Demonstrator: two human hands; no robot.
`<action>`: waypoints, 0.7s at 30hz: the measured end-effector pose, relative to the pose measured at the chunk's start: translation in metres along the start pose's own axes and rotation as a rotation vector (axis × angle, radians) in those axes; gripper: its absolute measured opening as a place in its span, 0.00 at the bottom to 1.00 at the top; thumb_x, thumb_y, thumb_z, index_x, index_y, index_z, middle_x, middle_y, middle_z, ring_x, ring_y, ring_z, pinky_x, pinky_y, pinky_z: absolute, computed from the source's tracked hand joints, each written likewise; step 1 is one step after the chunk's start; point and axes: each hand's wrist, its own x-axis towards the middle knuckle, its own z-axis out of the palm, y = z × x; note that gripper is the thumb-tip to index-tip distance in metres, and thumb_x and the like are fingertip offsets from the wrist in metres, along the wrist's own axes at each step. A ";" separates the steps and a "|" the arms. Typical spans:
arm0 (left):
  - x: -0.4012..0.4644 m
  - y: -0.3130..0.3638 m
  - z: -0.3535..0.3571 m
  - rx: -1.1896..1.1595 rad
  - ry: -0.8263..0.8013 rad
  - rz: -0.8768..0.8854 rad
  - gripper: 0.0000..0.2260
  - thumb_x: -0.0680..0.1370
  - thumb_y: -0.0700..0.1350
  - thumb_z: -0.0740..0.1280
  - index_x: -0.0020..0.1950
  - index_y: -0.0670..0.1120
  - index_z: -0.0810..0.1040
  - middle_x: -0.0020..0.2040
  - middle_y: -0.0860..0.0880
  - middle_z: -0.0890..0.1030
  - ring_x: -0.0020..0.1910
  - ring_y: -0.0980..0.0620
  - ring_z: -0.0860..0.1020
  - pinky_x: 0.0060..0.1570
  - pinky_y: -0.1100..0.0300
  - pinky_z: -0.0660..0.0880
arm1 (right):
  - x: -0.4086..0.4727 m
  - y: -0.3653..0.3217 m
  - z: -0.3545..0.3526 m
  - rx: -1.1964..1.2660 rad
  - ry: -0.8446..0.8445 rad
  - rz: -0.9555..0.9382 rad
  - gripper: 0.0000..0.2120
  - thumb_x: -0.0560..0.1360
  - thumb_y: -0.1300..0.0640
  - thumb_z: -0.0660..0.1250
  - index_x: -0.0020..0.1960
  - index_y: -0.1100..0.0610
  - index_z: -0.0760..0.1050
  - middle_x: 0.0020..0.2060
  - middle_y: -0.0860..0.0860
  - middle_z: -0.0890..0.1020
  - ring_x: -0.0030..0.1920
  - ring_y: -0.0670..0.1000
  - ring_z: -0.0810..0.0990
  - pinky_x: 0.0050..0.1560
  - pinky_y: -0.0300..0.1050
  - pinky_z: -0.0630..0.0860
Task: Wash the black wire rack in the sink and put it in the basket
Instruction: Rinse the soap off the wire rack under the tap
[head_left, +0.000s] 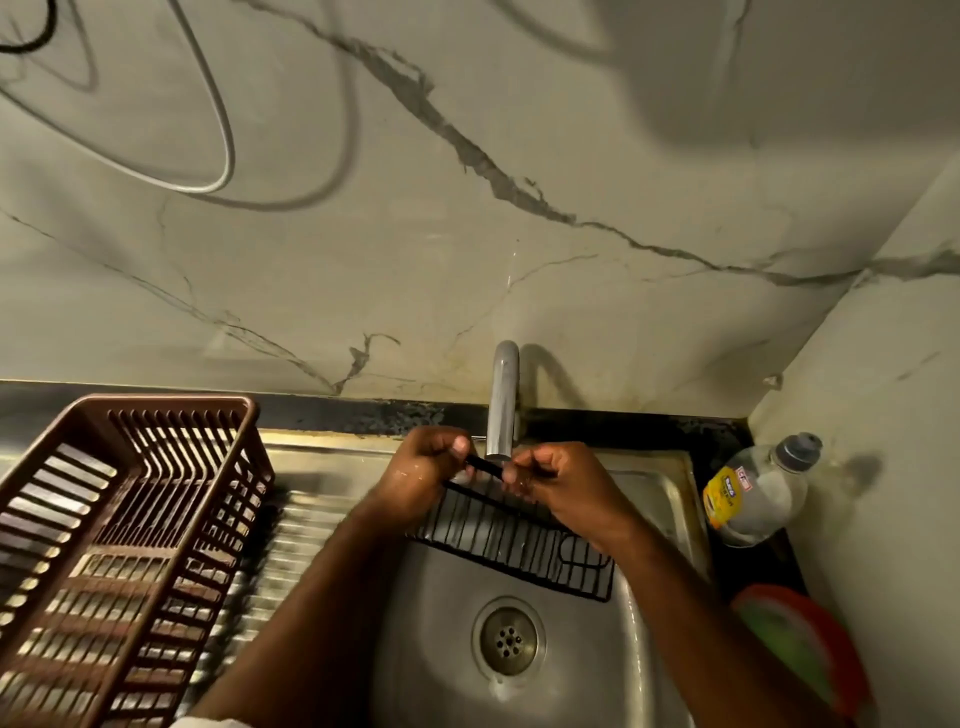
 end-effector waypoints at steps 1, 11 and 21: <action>-0.001 -0.004 -0.007 -0.054 0.071 -0.003 0.16 0.84 0.40 0.59 0.38 0.39 0.77 0.32 0.50 0.79 0.34 0.57 0.77 0.39 0.66 0.73 | -0.002 0.005 -0.006 -0.060 -0.022 0.013 0.02 0.77 0.55 0.73 0.46 0.52 0.84 0.40 0.48 0.86 0.42 0.42 0.84 0.46 0.34 0.78; 0.003 0.012 -0.046 0.556 -0.070 -0.181 0.19 0.81 0.54 0.67 0.32 0.46 0.77 0.30 0.50 0.76 0.31 0.53 0.75 0.38 0.55 0.72 | -0.006 0.009 -0.014 -0.238 -0.059 0.077 0.05 0.76 0.52 0.73 0.43 0.51 0.83 0.34 0.49 0.85 0.37 0.44 0.84 0.47 0.43 0.82; 0.006 0.018 -0.016 1.084 -0.116 -0.126 0.18 0.83 0.57 0.62 0.33 0.55 0.73 0.31 0.54 0.78 0.32 0.58 0.77 0.40 0.58 0.72 | -0.001 -0.001 -0.002 -0.271 -0.031 0.105 0.04 0.76 0.52 0.73 0.43 0.51 0.84 0.34 0.47 0.85 0.32 0.40 0.82 0.38 0.37 0.77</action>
